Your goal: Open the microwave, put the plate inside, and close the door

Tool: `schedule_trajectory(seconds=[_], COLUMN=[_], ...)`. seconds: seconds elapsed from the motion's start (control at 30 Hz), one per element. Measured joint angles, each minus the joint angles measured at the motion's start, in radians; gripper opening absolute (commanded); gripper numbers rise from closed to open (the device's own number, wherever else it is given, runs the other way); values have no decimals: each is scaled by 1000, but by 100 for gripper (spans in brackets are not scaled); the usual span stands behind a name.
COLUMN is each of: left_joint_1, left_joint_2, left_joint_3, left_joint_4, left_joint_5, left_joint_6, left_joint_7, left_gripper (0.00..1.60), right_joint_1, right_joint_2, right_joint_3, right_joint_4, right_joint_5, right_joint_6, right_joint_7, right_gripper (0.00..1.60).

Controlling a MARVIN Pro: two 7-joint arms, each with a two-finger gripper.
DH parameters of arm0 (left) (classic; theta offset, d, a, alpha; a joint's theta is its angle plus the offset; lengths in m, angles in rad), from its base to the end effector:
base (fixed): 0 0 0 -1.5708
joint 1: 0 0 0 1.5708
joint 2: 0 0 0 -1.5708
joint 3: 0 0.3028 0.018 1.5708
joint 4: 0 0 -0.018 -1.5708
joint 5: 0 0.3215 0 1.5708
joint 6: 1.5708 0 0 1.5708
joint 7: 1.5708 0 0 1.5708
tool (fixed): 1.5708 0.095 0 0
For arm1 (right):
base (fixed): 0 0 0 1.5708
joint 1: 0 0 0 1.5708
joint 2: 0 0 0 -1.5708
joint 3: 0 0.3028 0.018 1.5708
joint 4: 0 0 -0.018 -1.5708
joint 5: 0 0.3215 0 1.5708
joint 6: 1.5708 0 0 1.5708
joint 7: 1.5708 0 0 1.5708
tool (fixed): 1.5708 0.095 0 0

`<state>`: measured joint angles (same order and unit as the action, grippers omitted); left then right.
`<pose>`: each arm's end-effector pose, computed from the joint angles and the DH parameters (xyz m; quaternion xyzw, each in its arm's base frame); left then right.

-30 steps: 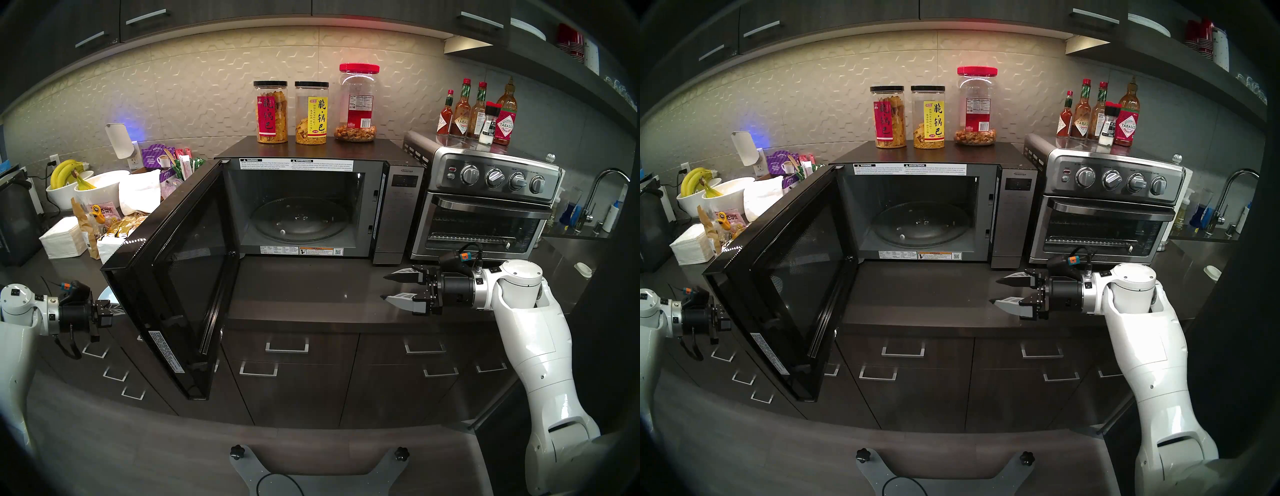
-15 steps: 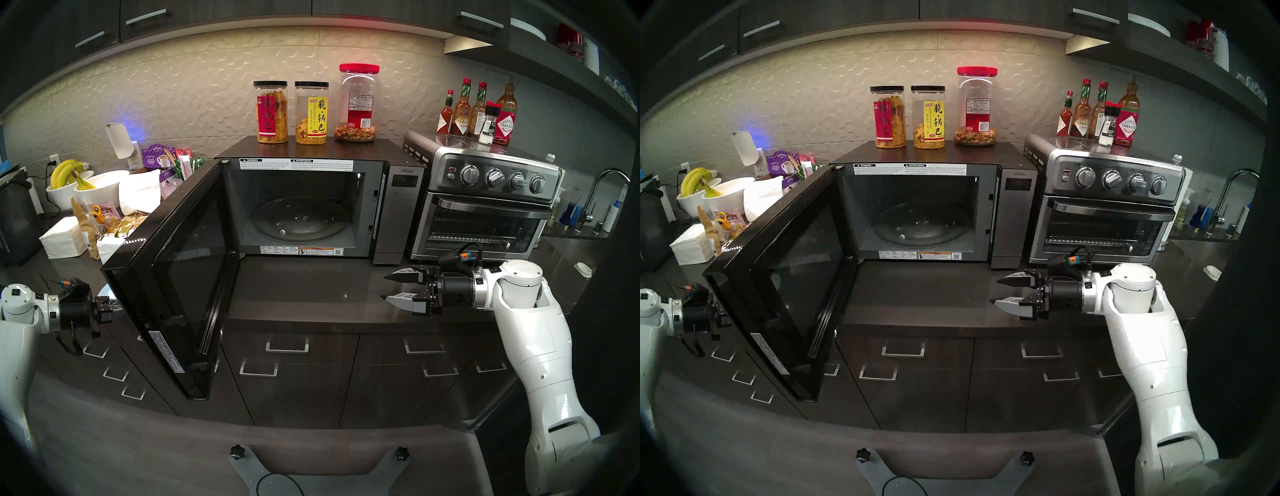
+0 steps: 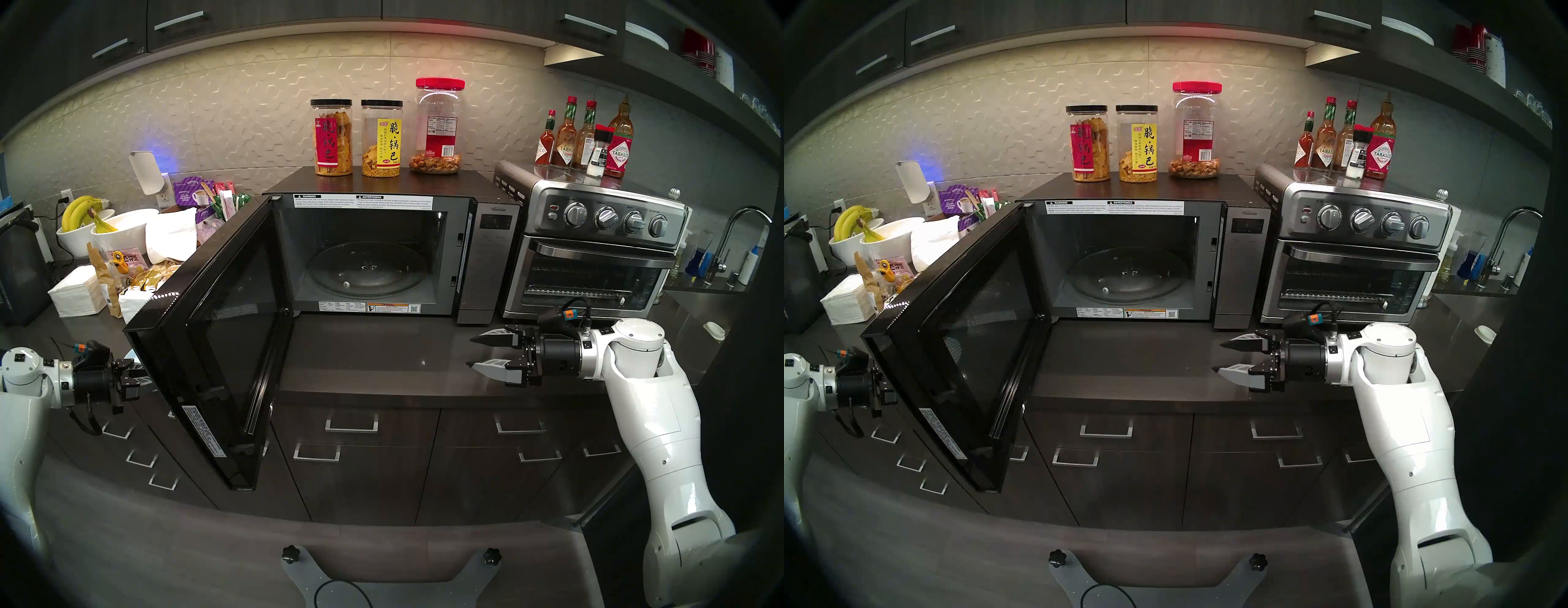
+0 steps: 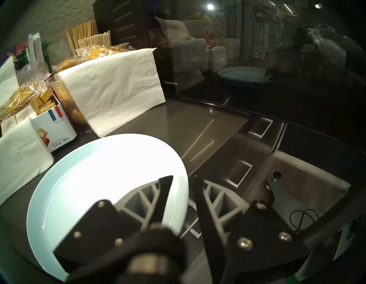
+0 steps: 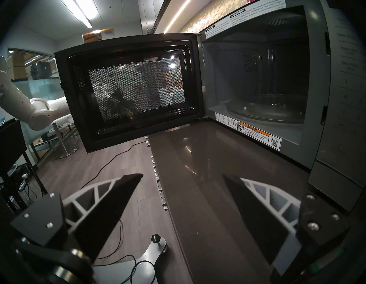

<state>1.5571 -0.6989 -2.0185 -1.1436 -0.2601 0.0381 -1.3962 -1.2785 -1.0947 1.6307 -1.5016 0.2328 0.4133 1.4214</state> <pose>0.3380 0.3740 -0.2310 0.7800 -0.3519 0.4918 0.1611 0.4347 -0.0867 -0.2076 -0.6559 -0.4288 -0.4767 0.3984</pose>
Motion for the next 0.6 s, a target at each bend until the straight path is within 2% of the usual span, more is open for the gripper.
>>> schedule_trajectory(seconds=[0.33, 0.37, 0.4, 0.6], left_joint_1=[13, 15, 23, 52], left_joint_2=[-5, -5, -6, -13], left_joint_3=[-25, -28, -40, -87], left_joint_4=[-13, -15, -21, -38], left_joint_5=[-6, -8, -14, -38], left_joint_6=[18, 19, 24, 41], left_joint_7=[10, 8, 1, -29], left_gripper=[131, 136, 147, 160], right_joint_1=[0, 0, 0, 0], right_joint_2=[0, 0, 0, 0], right_joint_3=[0, 0, 0, 0], right_joint_4=[0, 0, 0, 0], right_joint_5=[0, 0, 0, 0], right_joint_6=[0, 0, 0, 0], right_joint_7=[0, 0, 0, 0], right_gripper=[160, 160, 160, 160])
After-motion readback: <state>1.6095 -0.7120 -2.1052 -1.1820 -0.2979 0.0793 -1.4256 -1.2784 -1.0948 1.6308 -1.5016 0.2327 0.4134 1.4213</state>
